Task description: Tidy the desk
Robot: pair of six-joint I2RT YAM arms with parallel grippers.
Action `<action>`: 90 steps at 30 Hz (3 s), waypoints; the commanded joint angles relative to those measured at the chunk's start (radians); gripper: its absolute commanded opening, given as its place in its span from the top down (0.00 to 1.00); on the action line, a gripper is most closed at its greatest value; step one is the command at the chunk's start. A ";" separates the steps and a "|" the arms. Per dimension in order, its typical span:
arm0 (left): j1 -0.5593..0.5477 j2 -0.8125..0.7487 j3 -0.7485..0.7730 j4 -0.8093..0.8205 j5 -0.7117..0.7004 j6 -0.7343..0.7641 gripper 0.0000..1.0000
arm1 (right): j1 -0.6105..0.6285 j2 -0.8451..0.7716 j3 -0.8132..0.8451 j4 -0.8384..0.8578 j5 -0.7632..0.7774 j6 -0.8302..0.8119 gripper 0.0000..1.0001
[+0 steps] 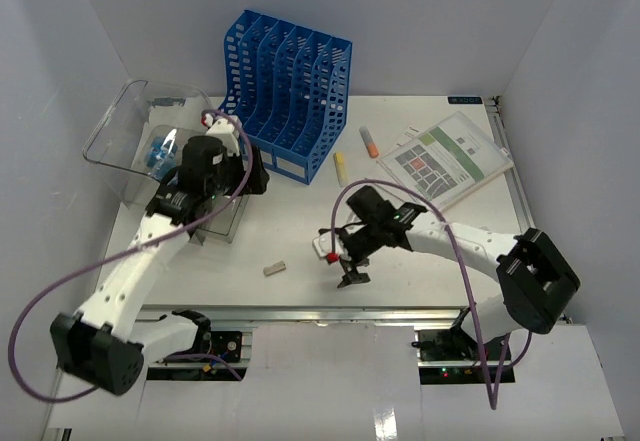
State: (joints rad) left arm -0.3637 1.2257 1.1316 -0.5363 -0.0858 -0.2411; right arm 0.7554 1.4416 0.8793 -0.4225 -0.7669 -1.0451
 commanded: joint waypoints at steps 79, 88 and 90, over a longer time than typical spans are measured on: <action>-0.001 -1.107 -0.428 -0.253 0.252 -0.618 0.02 | 0.196 0.871 1.142 0.505 0.368 0.894 0.13; 0.000 -0.967 -0.449 -0.157 0.383 -0.535 0.02 | 0.000 0.587 0.924 0.504 -0.066 0.876 0.10; -0.001 -0.896 -0.445 -0.119 0.424 -0.491 0.06 | -0.061 0.423 0.785 0.487 -0.136 0.832 0.09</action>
State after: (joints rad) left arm -0.3683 0.2278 0.6948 -0.7392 0.2380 -0.8128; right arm 0.8294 2.1489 1.7832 0.0157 -0.6607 -0.1548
